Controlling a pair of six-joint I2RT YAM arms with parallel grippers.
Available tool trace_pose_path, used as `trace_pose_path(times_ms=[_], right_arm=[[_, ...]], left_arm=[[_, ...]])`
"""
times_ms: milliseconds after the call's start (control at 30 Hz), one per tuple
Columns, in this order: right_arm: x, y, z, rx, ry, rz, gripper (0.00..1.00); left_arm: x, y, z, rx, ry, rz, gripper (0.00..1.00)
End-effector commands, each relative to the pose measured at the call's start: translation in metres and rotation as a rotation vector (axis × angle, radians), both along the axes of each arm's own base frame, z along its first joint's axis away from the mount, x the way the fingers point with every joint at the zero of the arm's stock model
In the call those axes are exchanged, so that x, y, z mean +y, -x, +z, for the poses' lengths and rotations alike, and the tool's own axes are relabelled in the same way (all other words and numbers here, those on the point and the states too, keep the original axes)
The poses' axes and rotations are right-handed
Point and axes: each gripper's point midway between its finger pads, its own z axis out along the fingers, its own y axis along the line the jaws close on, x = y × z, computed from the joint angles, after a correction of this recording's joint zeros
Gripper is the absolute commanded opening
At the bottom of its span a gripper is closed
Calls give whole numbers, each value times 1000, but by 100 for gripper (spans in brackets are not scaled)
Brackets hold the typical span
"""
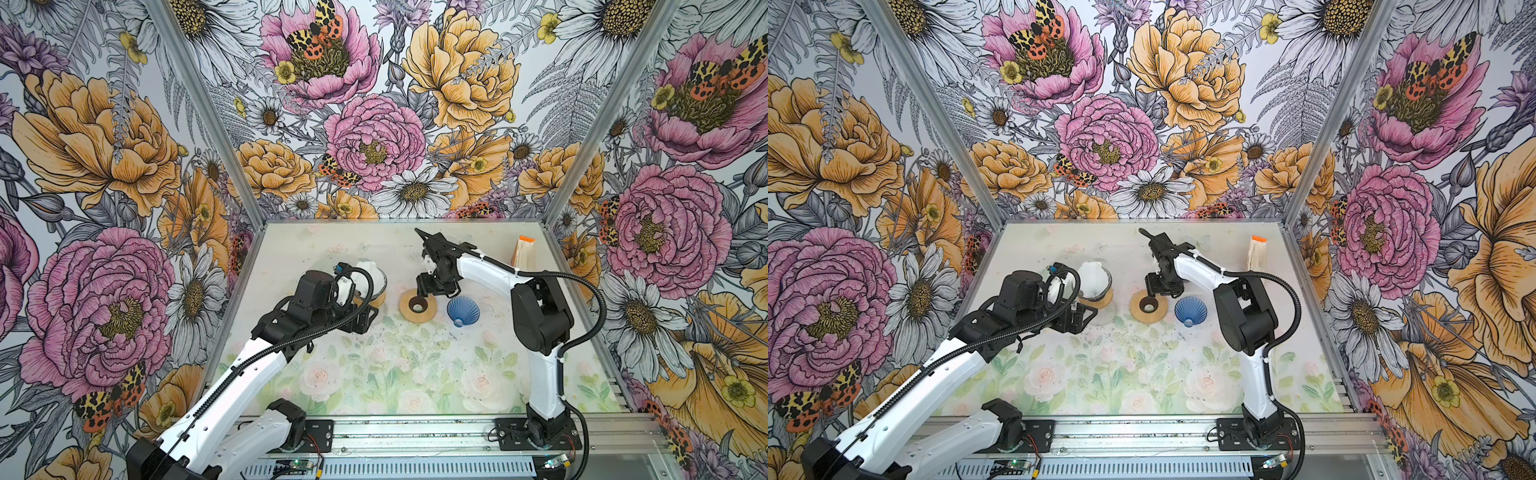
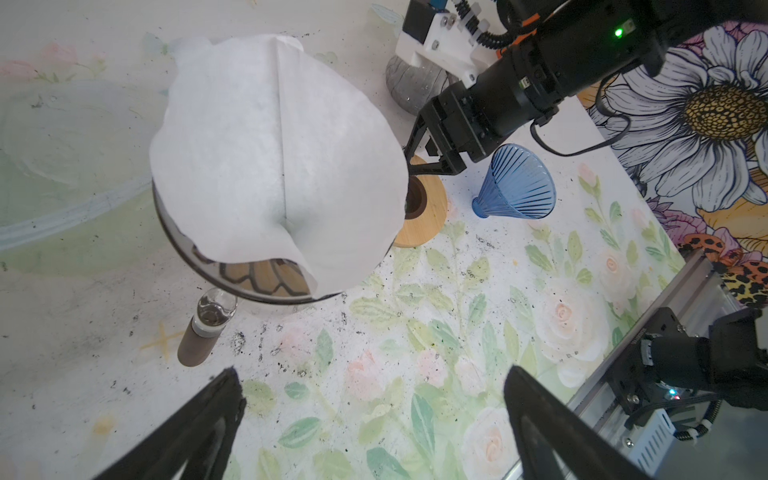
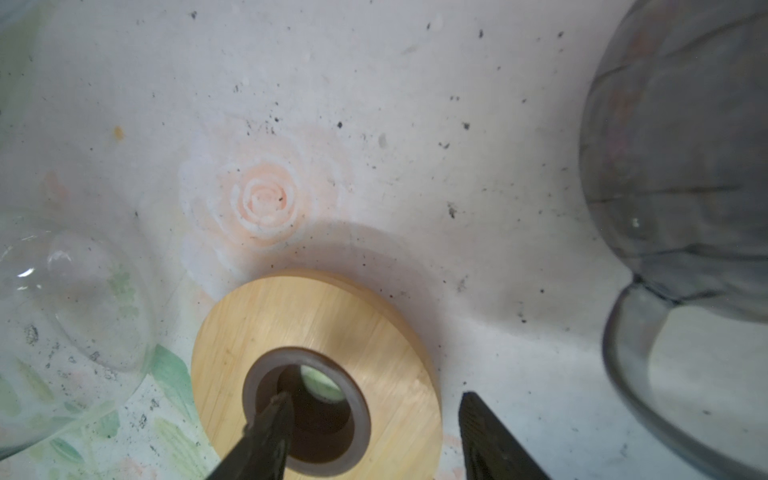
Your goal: Place the coffee filter in the dripper
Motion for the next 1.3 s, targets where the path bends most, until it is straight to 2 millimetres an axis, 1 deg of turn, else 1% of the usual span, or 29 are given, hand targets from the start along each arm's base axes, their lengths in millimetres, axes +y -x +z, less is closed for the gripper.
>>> trace_pose_path(times_ms=[0, 233, 300, 500, 667, 800, 1000, 1067, 1200, 1267], right_arm=[[-11, -2, 8, -31, 24, -10, 66], [-6, -3, -10, 5, 31, 5, 66], [-3, -2, -12, 12, 23, 11, 65], [2, 4, -18, 41, 7, 22, 61], [6, 8, -22, 67, -16, 28, 54], [10, 10, -22, 71, -21, 32, 49], [10, 9, -12, 46, -24, 29, 42], [12, 9, -7, 41, -36, 31, 42], [14, 12, -5, 47, -51, 42, 53], [15, 14, -8, 55, -50, 44, 55]], left_arm=[[-2, -4, 12, -40, 16, 11, 99], [-2, -4, 12, -40, 16, 11, 99], [-2, -4, 14, -43, 16, 11, 99], [-2, -5, 12, -40, 13, 14, 99], [-3, -6, 12, -39, 12, 12, 99], [-3, -5, 11, -38, 11, 11, 99], [-1, -4, 12, -44, 11, 14, 99], [-2, -4, 12, -44, 10, 13, 99], [-2, -5, 13, -43, 12, 14, 99], [-2, -5, 12, -42, 11, 15, 99]])
